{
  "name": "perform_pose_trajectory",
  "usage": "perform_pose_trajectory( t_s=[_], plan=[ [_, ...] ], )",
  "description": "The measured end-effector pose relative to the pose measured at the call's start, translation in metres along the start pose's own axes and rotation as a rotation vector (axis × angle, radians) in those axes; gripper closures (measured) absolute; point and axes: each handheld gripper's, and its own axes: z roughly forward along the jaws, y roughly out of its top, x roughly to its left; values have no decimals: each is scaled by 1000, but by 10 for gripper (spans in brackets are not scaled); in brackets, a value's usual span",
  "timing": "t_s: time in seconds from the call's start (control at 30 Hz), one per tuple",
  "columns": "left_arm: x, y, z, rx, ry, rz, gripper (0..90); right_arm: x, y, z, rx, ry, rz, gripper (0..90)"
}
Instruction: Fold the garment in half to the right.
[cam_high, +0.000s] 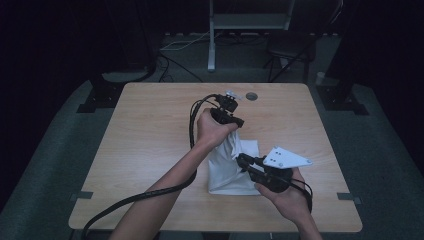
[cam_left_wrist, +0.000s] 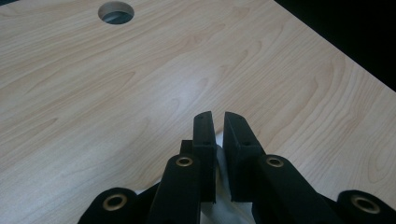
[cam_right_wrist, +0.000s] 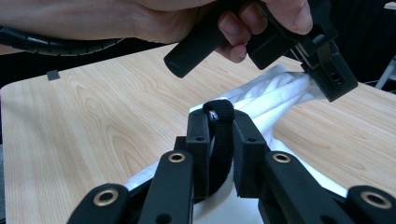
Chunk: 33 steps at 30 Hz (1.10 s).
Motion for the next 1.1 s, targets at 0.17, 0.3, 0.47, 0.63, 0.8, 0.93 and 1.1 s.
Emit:
perform_pose_trajectory(
  t_s=[0.17, 0.3, 0.47, 0.63, 0.8, 0.93, 1.1],
  plan=[
    [-2, 0, 3, 1, -8, 9, 843, -1, -3, -2, 5, -6, 3, 794],
    [-5, 0, 5, -1, -12, 9, 841, -2, -6, -4, 7, -8, 9, 794],
    [-8, -1, 9, 5, -18, 20, 841, -3, -10, -5, 11, -12, 13, 793],
    [-11, -2, 12, 3, -24, 16, 838, -3, -13, -6, 15, -13, 18, 793],
    [-13, -2, 16, 3, -30, 19, 837, -4, -17, -8, 20, -19, 27, 792],
    [-15, -4, 20, 10, -29, 24, 834, -5, -21, -10, 29, -20, 31, 792],
    [-17, -4, 24, 8, -35, 26, 834, -5, -24, -10, 34, -22, 37, 792]
  ],
)
